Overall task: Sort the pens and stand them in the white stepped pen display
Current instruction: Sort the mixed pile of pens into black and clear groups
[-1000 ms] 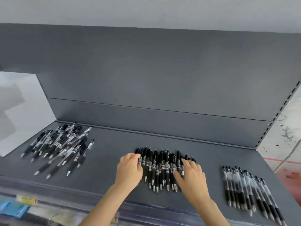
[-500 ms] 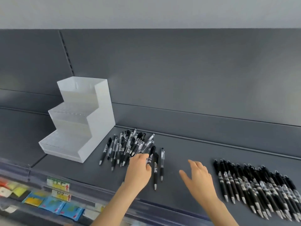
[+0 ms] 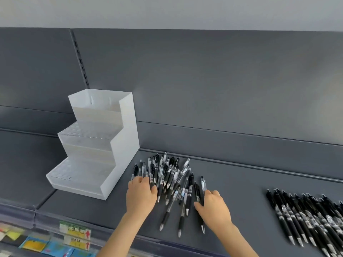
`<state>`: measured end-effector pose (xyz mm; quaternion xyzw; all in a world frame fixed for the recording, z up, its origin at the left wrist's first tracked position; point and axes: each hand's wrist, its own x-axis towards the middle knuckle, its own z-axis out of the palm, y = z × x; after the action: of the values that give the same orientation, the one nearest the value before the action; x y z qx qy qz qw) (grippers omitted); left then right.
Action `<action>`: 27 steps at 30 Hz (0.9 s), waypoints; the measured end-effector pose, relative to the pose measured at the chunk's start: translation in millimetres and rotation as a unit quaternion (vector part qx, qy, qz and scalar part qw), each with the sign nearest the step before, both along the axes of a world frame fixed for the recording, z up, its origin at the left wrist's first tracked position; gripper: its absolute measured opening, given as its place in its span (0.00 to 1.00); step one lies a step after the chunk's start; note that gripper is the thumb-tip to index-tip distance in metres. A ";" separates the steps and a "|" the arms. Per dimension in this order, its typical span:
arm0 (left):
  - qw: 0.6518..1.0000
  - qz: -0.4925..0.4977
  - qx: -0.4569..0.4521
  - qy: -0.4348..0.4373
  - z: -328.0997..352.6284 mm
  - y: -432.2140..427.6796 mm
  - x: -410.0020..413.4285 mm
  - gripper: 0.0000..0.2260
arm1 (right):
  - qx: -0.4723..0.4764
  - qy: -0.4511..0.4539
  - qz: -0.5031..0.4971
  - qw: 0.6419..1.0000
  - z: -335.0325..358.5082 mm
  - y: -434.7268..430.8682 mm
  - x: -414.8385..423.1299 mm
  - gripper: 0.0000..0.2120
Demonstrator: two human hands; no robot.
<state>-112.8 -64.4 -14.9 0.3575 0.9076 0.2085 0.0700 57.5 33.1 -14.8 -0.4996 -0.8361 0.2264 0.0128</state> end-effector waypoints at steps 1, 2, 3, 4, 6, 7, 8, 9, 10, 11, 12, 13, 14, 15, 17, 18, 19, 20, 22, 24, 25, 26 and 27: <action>1.000 0.001 -0.011 0.011 0.3 3.8 -4.4 0.15 | -0.002 -0.005 -0.002 1.000 -1.4 1.8 -7.7 0.08; 1.000 -0.004 -0.020 0.019 1.7 8.5 -7.2 0.14 | -0.006 -0.006 -0.006 1.000 -1.6 3.6 -14.6 0.07; 0.999 -0.014 -0.030 0.025 3.0 14.3 -8.9 0.15 | -0.013 -0.006 -0.011 1.000 -1.7 6.3 -20.7 0.09; 0.998 -0.026 -0.041 0.029 4.0 21.3 -10.2 0.15 | -0.022 -0.005 -0.015 1.000 -1.9 10.2 -25.4 0.13; 0.997 -0.042 -0.061 0.031 4.0 37.2 -12.3 0.18 | -0.040 -0.002 -0.029 0.999 -1.0 20.5 -31.0 0.18; 0.996 -0.043 -0.074 0.026 3.9 44.2 -12.5 0.19 | -0.045 -0.001 -0.036 0.998 -0.9 26.0 -32.5 0.18; 0.995 -0.040 -0.086 0.019 3.7 50.4 -12.6 0.21 | -0.049 0.004 -0.046 0.998 -1.2 30.5 -33.0 0.18; 0.995 -0.034 -0.095 0.013 3.7 55.3 -13.0 0.23 | -0.052 0.011 -0.060 0.997 -2.3 33.8 -33.0 0.18; 0.995 -0.028 -0.100 0.005 4.5 59.0 -13.7 0.25 | -0.055 0.020 -0.072 0.996 -3.5 35.9 -32.5 0.18; 0.995 -0.023 -0.102 -0.009 4.8 62.1 -15.0 0.27 | -0.057 0.030 -0.081 0.995 -5.5 37.7 -32.1 0.18; 0.994 -0.020 -0.099 -0.027 5.5 65.1 -16.6 0.28 | -0.060 0.042 -0.085 0.994 -7.0 39.1 -31.7 0.19; 0.994 -0.017 -0.095 -0.054 5.2 67.5 -18.8 0.28 | -0.069 0.059 -0.088 0.992 -8.8 41.1 -31.5 0.19; 0.993 -0.014 -0.085 -0.079 6.2 68.9 -21.0 0.26 | -0.079 0.080 -0.091 0.989 -9.7 42.4 -31.0 0.20; 0.992 -0.011 -0.072 -0.104 7.1 70.0 -23.4 0.23 | -0.088 0.104 -0.096 0.986 -10.3 43.7 -30.5 0.21; 0.990 -0.017 -0.038 -0.136 6.3 71.3 -27.5 0.14 | -0.113 0.164 -0.101 0.975 -10.0 46.6 -28.8 0.21; 0.989 -0.018 -0.020 -0.147 5.6 70.5 -28.7 0.07 | -0.135 0.197 -0.103 0.966 -8.5 47.6 -27.9 0.20; 0.986 -0.014 -0.002 -0.165 5.3 68.3 -29.7 0.05 | -0.161 0.232 -0.103 0.954 -6.9 48.7 -27.2 0.18; 0.982 -0.009 0.016 -0.190 3.1 66.8 -31.9 0.08 | -0.192 0.265 -0.106 0.939 -4.6 49.1 -26.4 0.14; 0.967 0.007 0.067 -0.245 0.3 62.7 -36.8 0.06 | -0.261 0.321 -0.117 0.903 1.1 47.9 -25.5 0.12; 0.949 0.028 0.126 -0.289 1.1 56.4 -41.2 0.04 | -0.322 0.366 -0.123 0.865 6.7 46.1 -25.2 0.13; 0.939 0.033 0.151 -0.308 0.2 53.5 -43.9 0.05 | -0.346 0.382 -0.124 0.848 8.9 45.0 -25.7 0.13; 0.929 0.036 0.168 -0.327 0.2 50.4 -45.7 0.05 | -0.367 0.395 -0.123 0.833 11.0 43.2 -26.3 0.12; 0.922 0.038 0.183 -0.340 0.1 47.3 -47.0 0.04 | -0.384 0.404 -0.123 0.821 12.3 41.1 -26.8 0.10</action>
<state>-159.8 -17.1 -14.7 0.2371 0.7884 0.4820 0.2997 30.7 74.2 -2.5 -0.4268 -0.5327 0.7072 0.1843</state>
